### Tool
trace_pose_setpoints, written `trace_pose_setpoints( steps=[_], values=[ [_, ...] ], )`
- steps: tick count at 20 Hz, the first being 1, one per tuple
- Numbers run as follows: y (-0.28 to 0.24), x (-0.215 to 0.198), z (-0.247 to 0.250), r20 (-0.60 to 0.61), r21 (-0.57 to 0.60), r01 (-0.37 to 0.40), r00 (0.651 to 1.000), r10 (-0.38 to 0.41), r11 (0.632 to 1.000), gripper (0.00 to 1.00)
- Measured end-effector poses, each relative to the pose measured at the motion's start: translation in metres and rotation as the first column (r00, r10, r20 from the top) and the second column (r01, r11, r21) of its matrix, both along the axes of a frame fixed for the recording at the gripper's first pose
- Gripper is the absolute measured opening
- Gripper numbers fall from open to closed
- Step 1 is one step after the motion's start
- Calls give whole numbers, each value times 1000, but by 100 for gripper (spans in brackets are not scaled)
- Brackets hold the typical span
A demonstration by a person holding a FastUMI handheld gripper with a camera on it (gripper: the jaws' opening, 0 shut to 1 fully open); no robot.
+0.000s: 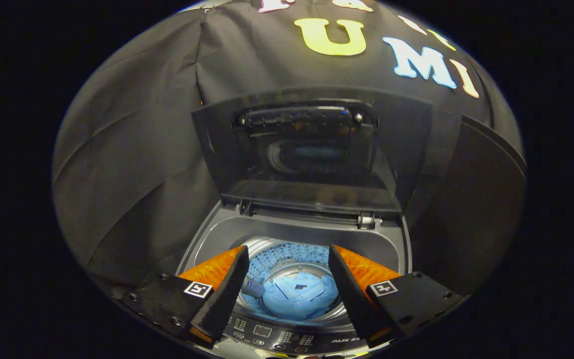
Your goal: Put the clothes into the washing machine and then close the washing machine lid.
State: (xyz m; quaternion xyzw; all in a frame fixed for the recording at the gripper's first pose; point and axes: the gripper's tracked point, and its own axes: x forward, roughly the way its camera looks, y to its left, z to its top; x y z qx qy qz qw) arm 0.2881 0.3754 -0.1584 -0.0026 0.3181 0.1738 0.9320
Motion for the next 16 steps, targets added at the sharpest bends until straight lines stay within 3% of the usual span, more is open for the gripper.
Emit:
trace_pose_setpoints(
  steps=[5,10,16],
  values=[
    [0,20,49,156,58,24,987,-32,998,99],
    [1,43,104,319,107,36,945,-69,994,98],
    [7,76,138,409,90,56,908,-88,994,98]
  ],
)
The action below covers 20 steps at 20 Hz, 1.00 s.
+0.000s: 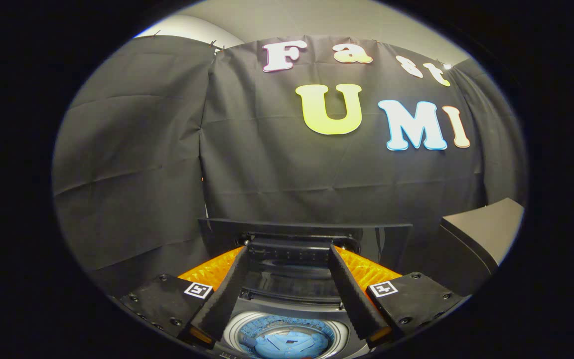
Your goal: Put the clothes into the washing machine and then close the washing machine lid.
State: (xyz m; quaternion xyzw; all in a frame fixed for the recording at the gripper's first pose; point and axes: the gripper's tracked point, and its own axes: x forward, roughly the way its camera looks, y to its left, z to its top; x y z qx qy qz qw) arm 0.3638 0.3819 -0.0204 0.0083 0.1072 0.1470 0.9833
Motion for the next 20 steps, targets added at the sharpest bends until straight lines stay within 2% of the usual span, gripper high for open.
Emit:
trace_pose_setpoints(
  steps=[5,13,20],
  values=[
    [3,37,12,13,14,55,998,-55,998,98],
    [10,92,31,27,10,97,995,-97,995,98],
    [7,134,1,-59,-15,155,986,-156,988,99]
  ],
)
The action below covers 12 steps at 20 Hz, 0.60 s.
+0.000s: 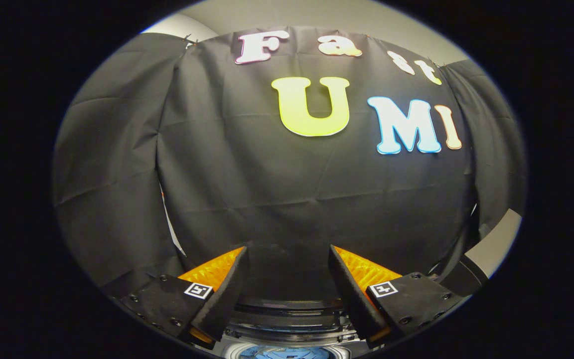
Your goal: Put the clothes into the washing machine and then close the washing machine lid.
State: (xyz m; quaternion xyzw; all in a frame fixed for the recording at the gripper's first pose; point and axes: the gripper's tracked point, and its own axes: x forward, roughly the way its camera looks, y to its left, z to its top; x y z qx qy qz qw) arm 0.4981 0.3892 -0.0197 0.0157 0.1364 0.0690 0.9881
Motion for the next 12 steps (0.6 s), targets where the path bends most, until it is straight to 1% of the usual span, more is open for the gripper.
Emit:
trace_pose_setpoints(
  steps=[2,4,8,12],
  values=[
    [-2,4,-17,-51,-8,8,999,-8,1000,99],
    [-3,4,-23,-73,-10,15,997,-16,1000,99],
    [-3,-2,-22,-57,-38,12,998,-14,999,98],
    [-4,-15,-21,-21,-33,10,1000,-10,999,99]
  ],
)
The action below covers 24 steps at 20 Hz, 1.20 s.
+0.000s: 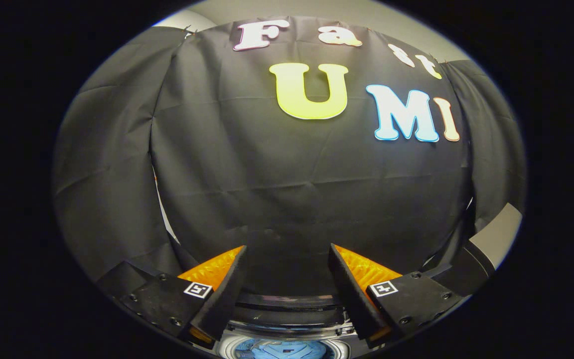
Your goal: Put the clothes into the washing machine and then close the washing machine lid.
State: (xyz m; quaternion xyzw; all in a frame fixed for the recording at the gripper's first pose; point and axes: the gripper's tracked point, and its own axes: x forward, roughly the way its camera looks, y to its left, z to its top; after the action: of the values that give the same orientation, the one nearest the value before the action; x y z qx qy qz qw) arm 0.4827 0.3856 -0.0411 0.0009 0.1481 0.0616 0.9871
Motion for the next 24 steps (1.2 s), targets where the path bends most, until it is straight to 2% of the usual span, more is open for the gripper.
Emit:
trace_pose_setpoints(
  steps=[24],
  values=[
    [-5,-100,-18,93,-12,-7,996,8,1000,99]
  ],
)
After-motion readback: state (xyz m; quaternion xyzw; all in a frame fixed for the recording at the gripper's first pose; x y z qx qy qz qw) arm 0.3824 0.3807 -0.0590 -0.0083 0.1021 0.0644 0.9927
